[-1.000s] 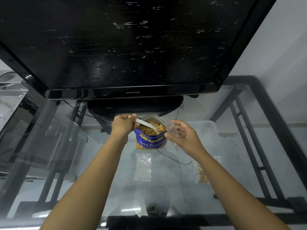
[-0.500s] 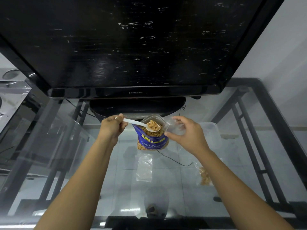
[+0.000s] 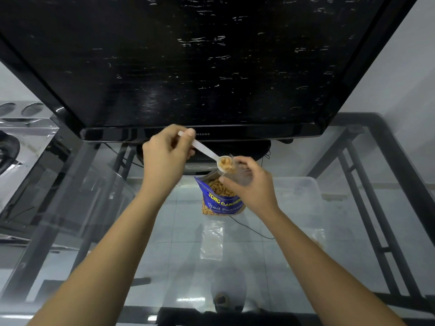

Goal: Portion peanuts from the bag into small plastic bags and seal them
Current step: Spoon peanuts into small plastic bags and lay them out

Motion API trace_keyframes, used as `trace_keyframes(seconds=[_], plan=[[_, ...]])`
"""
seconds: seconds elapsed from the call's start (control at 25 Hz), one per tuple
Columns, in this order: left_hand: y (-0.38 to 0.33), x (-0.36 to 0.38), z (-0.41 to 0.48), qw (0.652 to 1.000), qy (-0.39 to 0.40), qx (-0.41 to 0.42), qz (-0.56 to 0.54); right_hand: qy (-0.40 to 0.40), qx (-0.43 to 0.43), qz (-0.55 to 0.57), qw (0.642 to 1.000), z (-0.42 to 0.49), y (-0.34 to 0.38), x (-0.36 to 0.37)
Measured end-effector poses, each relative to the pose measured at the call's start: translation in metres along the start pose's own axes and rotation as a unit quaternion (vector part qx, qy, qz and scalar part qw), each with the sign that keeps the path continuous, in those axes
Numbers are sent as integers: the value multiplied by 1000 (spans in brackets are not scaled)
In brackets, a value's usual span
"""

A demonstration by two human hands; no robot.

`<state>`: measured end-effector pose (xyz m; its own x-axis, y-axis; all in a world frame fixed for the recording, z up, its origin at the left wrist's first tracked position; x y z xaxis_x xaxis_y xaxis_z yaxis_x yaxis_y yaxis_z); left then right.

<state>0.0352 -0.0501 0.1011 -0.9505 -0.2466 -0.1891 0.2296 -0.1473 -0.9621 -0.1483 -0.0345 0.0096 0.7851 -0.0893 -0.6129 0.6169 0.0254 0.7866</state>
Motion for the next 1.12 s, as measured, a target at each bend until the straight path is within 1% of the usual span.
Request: trace_keyframes(seconds=[0.04,0.08,0.12,0.16,0.2,0.28,0.32,0.36,0.4,0.44,0.48,0.52,0.56,0.6,0.68,0.72,0.84,0.96,1.12], plan=[[-18,3,-9,994,12,87,60,-9,11,27,1000,0,2,2],[-33,4,-18,980,18,170,101,-18,24,54,998,0,3,3],[-43,4,-24,966,12,228,118,-25,35,75,996,0,4,4],[-47,1,-26,961,-13,252,113,-28,44,90,995,1,5,5],[-43,-4,-21,968,-50,232,79,-30,50,99,993,1,4,4],[-16,-13,-4,986,-118,107,-40,-33,67,112,991,-1,-1,0],[3,-12,1,989,-120,55,-61,-35,77,123,989,-2,-6,-3],[20,-7,3,995,-88,36,-38,-37,87,133,987,-5,-12,-5],[35,1,2,998,-23,51,13,-36,97,139,985,-7,-17,-8],[46,13,-3,992,59,86,71,-31,107,144,983,-9,-23,-9],[55,25,-8,975,139,124,118,-22,116,146,982,-12,-29,-10],[63,34,-11,959,195,145,145,-12,124,147,981,-13,-33,-11],[69,40,-12,954,215,137,155,0,130,146,981,-15,-37,-11],[73,43,-10,960,199,115,157,11,135,146,980,-17,-41,-10],[77,43,-4,981,112,44,152,25,134,146,980,-19,-46,-9],[79,43,-3,985,81,10,154,27,132,143,980,-20,-48,-10],[84,46,-4,983,58,-60,163,32,130,143,981,-20,-50,-9],[93,42,-2,981,13,-162,103,41,127,145,980,-20,-52,-10],[92,45,-10,976,10,-210,58,55,120,143,981,-21,-53,-11]])
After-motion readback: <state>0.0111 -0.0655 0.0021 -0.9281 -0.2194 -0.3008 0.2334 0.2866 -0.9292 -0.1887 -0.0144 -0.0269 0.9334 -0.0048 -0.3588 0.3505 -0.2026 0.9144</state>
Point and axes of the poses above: each hand's wrist, its own z-axis towards the middle knuckle, its own x-axis out of the palm, y = z × x, the point moved 3 cm from there along z, towards the middle knuckle, and after that the axes turned 14 degrees about -z, right-handed, at the moved point
